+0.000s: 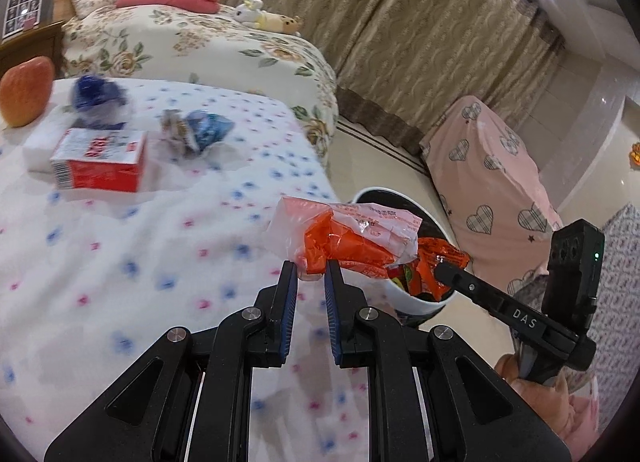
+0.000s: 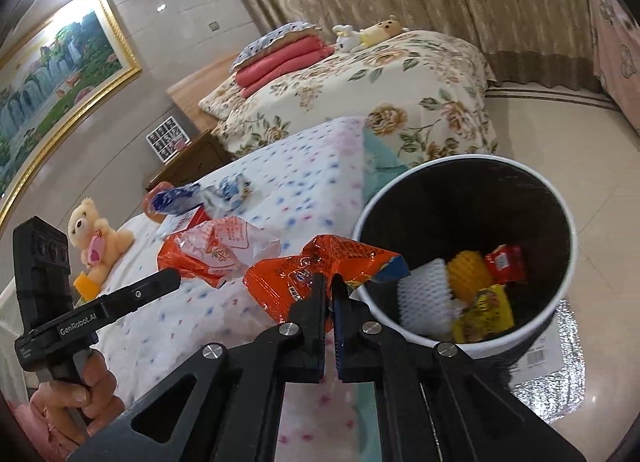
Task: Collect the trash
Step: 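Carry both orange wrappers over the bin with both tools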
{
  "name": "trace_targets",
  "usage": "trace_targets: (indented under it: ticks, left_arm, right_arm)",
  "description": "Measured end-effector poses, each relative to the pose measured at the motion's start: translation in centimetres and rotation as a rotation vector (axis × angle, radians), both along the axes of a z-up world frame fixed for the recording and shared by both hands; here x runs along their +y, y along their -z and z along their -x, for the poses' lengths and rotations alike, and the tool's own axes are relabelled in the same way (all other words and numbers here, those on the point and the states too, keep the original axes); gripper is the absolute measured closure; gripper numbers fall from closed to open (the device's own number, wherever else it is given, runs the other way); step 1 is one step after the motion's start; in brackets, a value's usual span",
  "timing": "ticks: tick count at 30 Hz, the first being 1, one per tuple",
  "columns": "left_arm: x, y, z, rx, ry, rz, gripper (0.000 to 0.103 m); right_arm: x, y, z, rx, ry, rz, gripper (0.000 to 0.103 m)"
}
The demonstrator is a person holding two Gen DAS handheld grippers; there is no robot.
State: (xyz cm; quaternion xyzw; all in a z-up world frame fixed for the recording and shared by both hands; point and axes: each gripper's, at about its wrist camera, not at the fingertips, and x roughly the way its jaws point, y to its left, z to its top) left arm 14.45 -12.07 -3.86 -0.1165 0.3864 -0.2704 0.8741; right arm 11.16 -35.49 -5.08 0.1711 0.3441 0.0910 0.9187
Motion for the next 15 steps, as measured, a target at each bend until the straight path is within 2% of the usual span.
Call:
trace_targets:
  ticks: [15]
  left_arm:
    - [-6.7,-0.1,-1.4,-0.005,0.09,-0.061,0.09]
  right_arm:
    - [-5.4,0.7,0.1,0.01,0.094,-0.02,0.1]
